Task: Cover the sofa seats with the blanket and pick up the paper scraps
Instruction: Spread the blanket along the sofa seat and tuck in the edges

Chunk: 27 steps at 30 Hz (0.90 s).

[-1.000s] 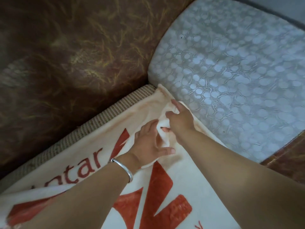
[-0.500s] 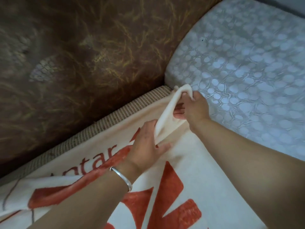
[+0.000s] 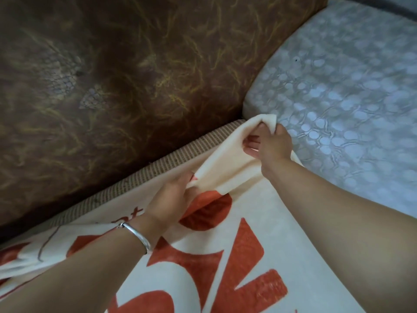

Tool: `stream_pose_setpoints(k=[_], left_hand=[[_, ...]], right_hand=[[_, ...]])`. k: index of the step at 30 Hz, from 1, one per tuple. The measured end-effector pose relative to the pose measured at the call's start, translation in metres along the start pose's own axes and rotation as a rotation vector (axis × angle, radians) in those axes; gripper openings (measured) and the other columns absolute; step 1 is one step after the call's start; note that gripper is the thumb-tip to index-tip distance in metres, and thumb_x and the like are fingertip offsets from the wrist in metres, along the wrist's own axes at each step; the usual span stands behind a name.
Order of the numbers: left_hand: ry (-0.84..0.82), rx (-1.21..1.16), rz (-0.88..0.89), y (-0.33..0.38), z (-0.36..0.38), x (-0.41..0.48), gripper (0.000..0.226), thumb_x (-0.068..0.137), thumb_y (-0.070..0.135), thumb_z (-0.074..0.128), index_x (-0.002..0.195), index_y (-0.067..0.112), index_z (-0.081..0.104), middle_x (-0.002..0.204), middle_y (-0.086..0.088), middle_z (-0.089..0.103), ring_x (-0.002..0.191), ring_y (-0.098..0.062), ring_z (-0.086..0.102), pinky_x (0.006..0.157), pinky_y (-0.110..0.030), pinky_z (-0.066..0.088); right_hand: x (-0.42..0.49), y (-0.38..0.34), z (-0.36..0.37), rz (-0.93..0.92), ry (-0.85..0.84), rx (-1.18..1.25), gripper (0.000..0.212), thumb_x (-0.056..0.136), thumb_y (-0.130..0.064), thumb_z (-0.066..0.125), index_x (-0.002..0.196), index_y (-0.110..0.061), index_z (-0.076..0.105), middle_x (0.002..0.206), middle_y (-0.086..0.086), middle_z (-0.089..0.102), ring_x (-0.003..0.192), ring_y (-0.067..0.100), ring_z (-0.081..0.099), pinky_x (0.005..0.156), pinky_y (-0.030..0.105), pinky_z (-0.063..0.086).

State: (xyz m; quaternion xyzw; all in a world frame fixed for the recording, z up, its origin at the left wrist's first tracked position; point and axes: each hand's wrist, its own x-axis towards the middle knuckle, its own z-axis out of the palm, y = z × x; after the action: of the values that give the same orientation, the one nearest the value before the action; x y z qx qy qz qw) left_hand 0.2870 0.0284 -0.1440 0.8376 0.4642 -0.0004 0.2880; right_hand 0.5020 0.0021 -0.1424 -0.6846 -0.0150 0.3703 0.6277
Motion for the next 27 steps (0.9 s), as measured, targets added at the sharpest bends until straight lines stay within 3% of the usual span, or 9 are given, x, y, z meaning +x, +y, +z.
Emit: stream_pose_setpoints(k=[2, 4, 7, 12, 16, 18, 20, 24, 27], left_hand=[[-0.128, -0.055, -0.010, 0.005, -0.004, -0.001, 0.018, 0.084, 0.027, 0.066, 0.100, 0.022, 0.058, 0.090, 0.014, 0.056, 0.087, -0.009, 0.057, 0.066, -0.013, 0.040], [-0.266, -0.050, 0.004, 0.009, -0.010, -0.003, 0.024, 0.081, 0.025, 0.069, 0.103, 0.024, 0.059, 0.093, 0.015, 0.052, 0.091, -0.008, 0.055, 0.069, -0.007, 0.041], [-0.400, -0.175, -0.049, 0.014, -0.020, -0.009, 0.031, 0.084, 0.018, 0.065, 0.108, 0.033, 0.053, 0.096, 0.014, 0.059, 0.089, -0.007, 0.059, 0.075, -0.017, 0.049], [-0.476, -0.439, -0.155, 0.013, -0.037, -0.017, 0.032, 0.078, 0.002, 0.062, 0.094, 0.030, 0.062, 0.098, 0.004, 0.069, 0.096, -0.015, 0.064, 0.093, -0.032, 0.050], [-0.891, -0.788, -0.351, 0.010, -0.055, -0.027, 0.032, 0.059, -0.009, 0.052, 0.078, 0.006, 0.074, 0.074, -0.009, 0.074, 0.068, -0.019, 0.071, 0.066, -0.027, 0.058], [-1.000, -0.847, -0.383, 0.006, -0.057, -0.026, 0.036, 0.058, -0.014, 0.050, 0.081, 0.000, 0.074, 0.076, -0.012, 0.074, 0.068, -0.020, 0.071, 0.068, -0.027, 0.059], [-0.887, -0.707, -0.396, 0.004, -0.051, -0.015, 0.027, 0.068, -0.012, 0.059, 0.090, -0.001, 0.070, 0.082, -0.010, 0.072, 0.073, -0.018, 0.068, 0.076, -0.028, 0.055], [-0.362, 0.116, -0.183, -0.003, -0.033, 0.030, 0.022, 0.094, 0.013, 0.051, 0.111, 0.003, 0.061, 0.113, -0.010, 0.065, 0.104, -0.019, 0.060, 0.082, -0.021, 0.044], [-0.209, 0.293, -0.168, -0.006, -0.025, 0.055, 0.030, 0.094, 0.018, 0.050, 0.121, 0.006, 0.057, 0.128, -0.013, 0.058, 0.119, -0.027, 0.053, 0.093, -0.024, 0.039]], right_hand=[[-0.003, 0.001, -0.001, -0.013, -0.012, -0.028, 0.023, 0.098, -0.017, 0.044, 0.117, -0.011, 0.055, 0.096, 0.015, 0.069, 0.074, 0.026, 0.070, 0.064, 0.036, 0.060], [-0.008, 0.003, -0.005, -0.108, 0.016, -0.139, 0.022, 0.098, -0.019, 0.045, 0.114, -0.010, 0.057, 0.098, 0.012, 0.068, 0.083, 0.025, 0.069, 0.072, 0.038, 0.060], [-0.021, 0.008, -0.011, -0.251, 0.081, -0.288, 0.017, 0.097, -0.023, 0.044, 0.106, -0.013, 0.055, 0.096, 0.004, 0.065, 0.093, 0.024, 0.066, 0.087, 0.043, 0.055], [-0.047, 0.008, -0.006, -0.370, 0.081, -0.347, 0.006, 0.094, -0.017, 0.043, 0.092, -0.020, 0.049, 0.088, 0.010, 0.068, 0.083, 0.028, 0.067, 0.080, 0.049, 0.055], [-0.067, -0.002, -0.006, -0.497, 0.123, -0.359, 0.014, 0.095, -0.017, 0.047, 0.097, -0.007, 0.057, 0.080, 0.001, 0.059, 0.079, 0.020, 0.057, 0.078, 0.038, 0.047], [-0.073, -0.006, -0.006, -0.550, 0.145, -0.397, 0.016, 0.095, -0.016, 0.049, 0.096, -0.004, 0.058, 0.079, -0.001, 0.054, 0.078, 0.016, 0.049, 0.071, 0.029, 0.037], [-0.069, -0.007, -0.003, -0.547, 0.164, -0.433, 0.014, 0.096, -0.016, 0.048, 0.093, -0.006, 0.057, 0.079, 0.004, 0.055, 0.079, 0.022, 0.051, 0.074, 0.033, 0.040], [-0.042, 0.002, 0.006, -0.452, 0.170, -0.536, 0.020, 0.096, -0.016, 0.040, 0.102, -0.003, 0.055, 0.092, 0.018, 0.067, 0.090, 0.036, 0.063, 0.079, 0.046, 0.051], [-0.023, 0.012, 0.005, -0.380, 0.146, -0.687, 0.023, 0.097, -0.016, 0.039, 0.112, -0.004, 0.053, 0.094, 0.014, 0.064, 0.095, 0.034, 0.062, 0.078, 0.042, 0.050]])
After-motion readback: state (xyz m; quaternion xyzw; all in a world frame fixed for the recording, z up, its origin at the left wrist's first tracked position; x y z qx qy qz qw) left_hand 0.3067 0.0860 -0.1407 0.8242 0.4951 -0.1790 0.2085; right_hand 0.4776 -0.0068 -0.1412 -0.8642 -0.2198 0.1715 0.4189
